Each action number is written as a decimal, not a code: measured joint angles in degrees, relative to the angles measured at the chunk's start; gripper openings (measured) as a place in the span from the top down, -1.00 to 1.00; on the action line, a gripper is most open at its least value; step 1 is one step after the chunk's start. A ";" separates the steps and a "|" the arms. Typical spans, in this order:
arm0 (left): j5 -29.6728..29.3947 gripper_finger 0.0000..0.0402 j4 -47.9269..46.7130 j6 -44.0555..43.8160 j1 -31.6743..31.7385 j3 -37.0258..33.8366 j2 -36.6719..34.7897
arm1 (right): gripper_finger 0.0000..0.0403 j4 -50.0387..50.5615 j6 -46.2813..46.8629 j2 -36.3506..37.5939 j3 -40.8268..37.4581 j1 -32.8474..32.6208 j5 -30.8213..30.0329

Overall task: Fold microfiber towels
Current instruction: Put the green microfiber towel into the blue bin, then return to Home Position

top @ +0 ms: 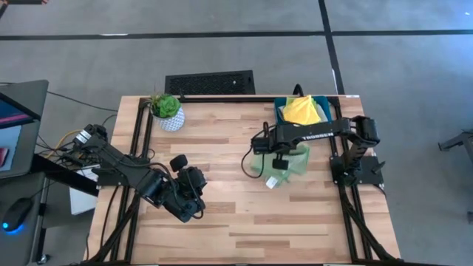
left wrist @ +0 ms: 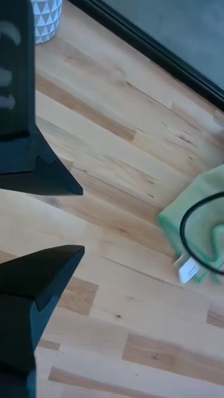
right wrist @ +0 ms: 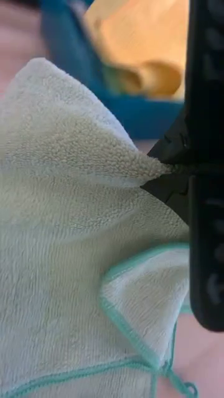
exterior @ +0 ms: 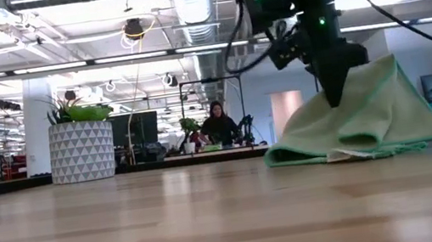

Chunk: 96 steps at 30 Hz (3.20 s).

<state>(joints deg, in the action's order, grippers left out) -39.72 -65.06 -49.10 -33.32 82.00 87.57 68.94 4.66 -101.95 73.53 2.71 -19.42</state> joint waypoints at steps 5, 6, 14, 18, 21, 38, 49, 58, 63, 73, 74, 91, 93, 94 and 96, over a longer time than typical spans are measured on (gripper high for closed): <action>-0.14 0.34 0.02 0.00 0.07 0.00 0.00 | 0.94 3.56 0.92 0.02 -0.08 3.53 -6.17; -0.16 0.34 0.02 0.00 0.15 0.00 0.00 | 0.94 4.15 0.91 0.02 -0.08 4.34 -7.50; -0.25 0.34 0.02 0.00 2.09 0.00 0.00 | 0.94 9.74 2.41 0.02 -0.08 11.77 -18.77; -0.14 0.34 0.00 0.56 3.35 0.00 -0.01 | 0.94 10.09 1.76 0.02 -0.08 15.93 -24.54; -0.06 0.34 0.01 1.42 4.27 0.00 -0.02 | 0.94 9.42 -0.19 0.02 -0.08 19.18 -27.24; 0.54 0.34 -0.79 1.51 8.87 0.00 -0.02 | 0.88 -8.57 -17.59 0.02 -0.08 31.26 -29.46; 2.05 0.34 -1.60 1.51 10.58 -0.01 -0.02 | 0.44 -9.65 -18.73 0.02 -0.08 33.13 -23.49; 1.98 0.34 -1.55 0.01 10.56 -0.02 -0.02 | -0.18 -4.66 -17.62 0.02 1.74 30.21 -30.41; 1.96 0.34 -1.51 0.51 10.56 -0.02 -0.02 | -0.26 3.27 -10.91 0.02 5.52 27.24 -30.02; -3.63 0.63 -13.42 -0.90 10.86 0.00 -0.04 | 0.48 11.28 -4.18 0.02 8.90 15.89 -26.94; -4.72 0.71 -16.06 -2.08 10.92 -0.02 -0.21 | 0.62 11.60 -3.18 0.02 8.90 14.57 -26.95; -2.66 1.00 7.67 18.53 12.67 -21.30 -27.72 | 0.94 -0.20 7.73 19.40 8.12 -13.15 -13.27; 0.26 1.00 18.47 26.55 13.10 -26.63 -32.93 | 0.93 -6.45 5.58 22.19 5.86 -16.60 -12.90; 2.26 1.00 23.68 30.54 13.52 -29.20 -35.36 | 0.93 -9.93 4.10 23.67 4.11 -18.13 -12.57; 6.78 1.00 32.07 37.30 14.70 -34.22 -40.08 | 0.94 -17.32 1.30 26.66 0.03 -20.67 -11.03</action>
<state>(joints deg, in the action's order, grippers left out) -32.94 -32.98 -11.80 -18.62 47.77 47.49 51.63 5.96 -75.29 73.56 -17.96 -30.45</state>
